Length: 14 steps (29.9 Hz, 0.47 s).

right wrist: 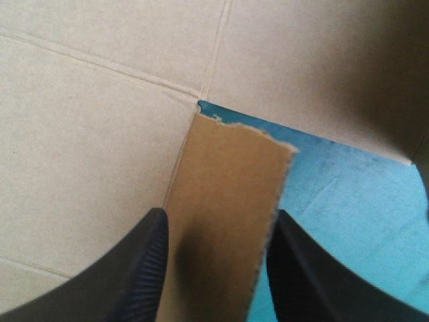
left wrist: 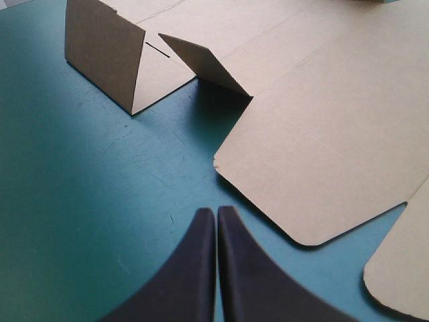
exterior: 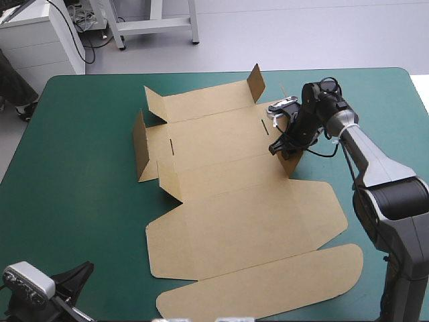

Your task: Fold the box

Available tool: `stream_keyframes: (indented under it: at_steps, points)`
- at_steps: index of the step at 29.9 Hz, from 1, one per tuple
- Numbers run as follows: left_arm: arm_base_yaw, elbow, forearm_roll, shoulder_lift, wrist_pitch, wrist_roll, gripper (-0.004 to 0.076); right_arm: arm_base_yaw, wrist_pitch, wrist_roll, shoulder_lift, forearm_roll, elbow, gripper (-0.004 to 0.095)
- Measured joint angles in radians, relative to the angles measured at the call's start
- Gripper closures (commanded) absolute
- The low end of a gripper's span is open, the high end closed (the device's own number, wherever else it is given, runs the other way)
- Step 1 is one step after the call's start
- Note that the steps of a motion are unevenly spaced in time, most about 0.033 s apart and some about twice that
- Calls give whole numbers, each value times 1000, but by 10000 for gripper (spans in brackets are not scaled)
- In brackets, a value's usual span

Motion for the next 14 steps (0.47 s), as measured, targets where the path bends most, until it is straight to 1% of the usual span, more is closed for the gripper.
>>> stream_keyframes:
  at_steps: [2, 3, 6, 10, 14]
  points:
    - [0, 0, 0, 0, 0, 0, 731, 15, 1, 0, 4, -15, 0, 671]
    - [0, 0, 0, 0, 0, 0, 731, 22, 1, 0, 9, -17, 0, 724]
    - [0, 0, 0, 0, 0, 0, 731, 33, 4, 22, 27, -28, -1, 922]
    - [0, 0, 0, 0, 0, 0, 731, 37, -2, 72, 35, -68, -3, 928]
    - [0, 0, 0, 0, 0, 0, 731, 37, -2, 71, 37, -119, -23, 928]
